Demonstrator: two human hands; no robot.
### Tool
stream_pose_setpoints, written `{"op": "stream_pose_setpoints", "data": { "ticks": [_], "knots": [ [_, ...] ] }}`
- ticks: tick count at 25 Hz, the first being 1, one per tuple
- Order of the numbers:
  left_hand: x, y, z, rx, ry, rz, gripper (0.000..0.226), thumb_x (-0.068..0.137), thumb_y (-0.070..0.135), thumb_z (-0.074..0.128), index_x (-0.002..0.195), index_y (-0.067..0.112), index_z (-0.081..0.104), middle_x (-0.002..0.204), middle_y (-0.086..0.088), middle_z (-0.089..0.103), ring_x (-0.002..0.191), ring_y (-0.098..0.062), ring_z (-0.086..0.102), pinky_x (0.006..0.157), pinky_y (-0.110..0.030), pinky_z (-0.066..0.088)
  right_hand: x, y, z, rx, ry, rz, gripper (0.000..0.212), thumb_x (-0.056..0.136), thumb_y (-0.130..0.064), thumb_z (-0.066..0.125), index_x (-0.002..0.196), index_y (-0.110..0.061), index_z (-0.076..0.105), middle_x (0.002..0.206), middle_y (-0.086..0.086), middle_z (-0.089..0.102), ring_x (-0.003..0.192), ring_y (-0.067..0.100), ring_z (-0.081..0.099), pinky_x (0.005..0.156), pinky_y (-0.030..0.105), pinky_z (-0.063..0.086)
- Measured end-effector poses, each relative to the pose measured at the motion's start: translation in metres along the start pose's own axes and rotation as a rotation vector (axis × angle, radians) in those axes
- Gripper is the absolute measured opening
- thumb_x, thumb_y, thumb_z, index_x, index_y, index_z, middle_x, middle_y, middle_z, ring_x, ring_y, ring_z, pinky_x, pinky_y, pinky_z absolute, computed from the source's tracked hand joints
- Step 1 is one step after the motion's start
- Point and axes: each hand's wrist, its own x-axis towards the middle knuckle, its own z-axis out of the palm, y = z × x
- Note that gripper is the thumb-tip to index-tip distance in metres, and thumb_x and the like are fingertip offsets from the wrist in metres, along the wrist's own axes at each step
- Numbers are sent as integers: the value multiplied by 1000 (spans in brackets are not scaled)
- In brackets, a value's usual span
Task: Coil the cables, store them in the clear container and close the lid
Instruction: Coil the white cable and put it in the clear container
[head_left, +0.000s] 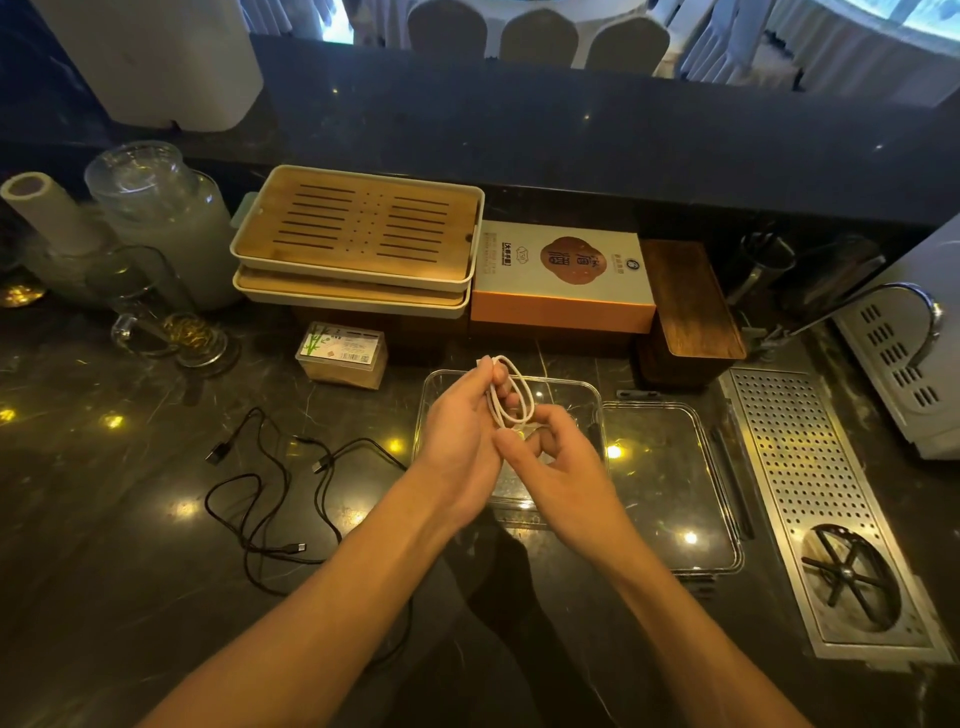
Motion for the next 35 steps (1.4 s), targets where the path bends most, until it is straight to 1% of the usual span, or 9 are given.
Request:
{"op": "stream_pose_setpoints", "data": {
  "ticks": [4,9,13,15,17,22,25,30,35],
  "knots": [
    [-1,-5,0,142,34,55,34,104,32,46,81,15,63,84,-2,55,85,-18,52,91,-40,43,4,-3,0,2,0,-46,18,99,-31,65,117,-29,61,103,-4,73,98,8,71,87,32,59],
    [-6,0,1,228,12,109,49,107,33,41,74,26,76,108,-9,64,91,-20,56,80,-38,44,4,-16,-9,239,-70,75,23,108,-28,47,111,-12,63,86,7,70,42,3,48,40,14,35],
    [-6,-3,1,202,3,115,38,109,32,37,95,20,70,117,-8,73,90,-16,67,65,-29,44,7,-13,-9,308,-113,136,23,109,-27,47,109,-9,62,89,13,71,39,6,35,37,19,27],
    [-4,-7,0,174,27,127,33,109,30,35,104,11,62,106,-10,77,99,-24,73,75,-36,47,7,-15,-6,218,-101,116,21,109,-23,48,105,-11,64,80,8,70,40,4,45,38,17,34],
    [-4,-12,1,181,76,149,30,109,29,36,103,10,59,85,-5,78,85,-22,74,77,-41,46,7,-16,-2,20,-55,49,19,107,-20,50,98,-15,66,68,-5,67,52,0,58,49,13,45],
    [-2,-20,1,192,107,149,36,109,30,37,107,11,68,77,-1,64,82,-14,65,80,-31,53,2,-11,1,-289,-93,-18,23,110,-27,40,98,-24,59,77,-4,62,61,2,55,58,27,47],
    [0,-17,1,178,98,134,33,108,30,39,101,11,65,79,-1,64,82,-14,65,81,-30,55,-1,-15,-1,-202,-85,-18,27,110,-38,37,95,-30,58,78,-3,61,63,4,53,62,29,47],
    [-1,-16,6,140,92,136,28,108,27,40,102,9,61,73,0,68,84,-15,68,86,-31,53,2,-15,2,-300,-154,-119,25,109,-41,38,125,-24,47,98,-1,70,86,16,71,75,41,61],
    [0,-16,1,172,49,115,36,105,40,43,109,9,62,73,2,54,78,-12,57,84,-30,48,3,-14,4,-275,-182,-105,16,110,-34,39,100,-34,51,84,-4,64,68,6,63,62,30,54]
  ]
}}
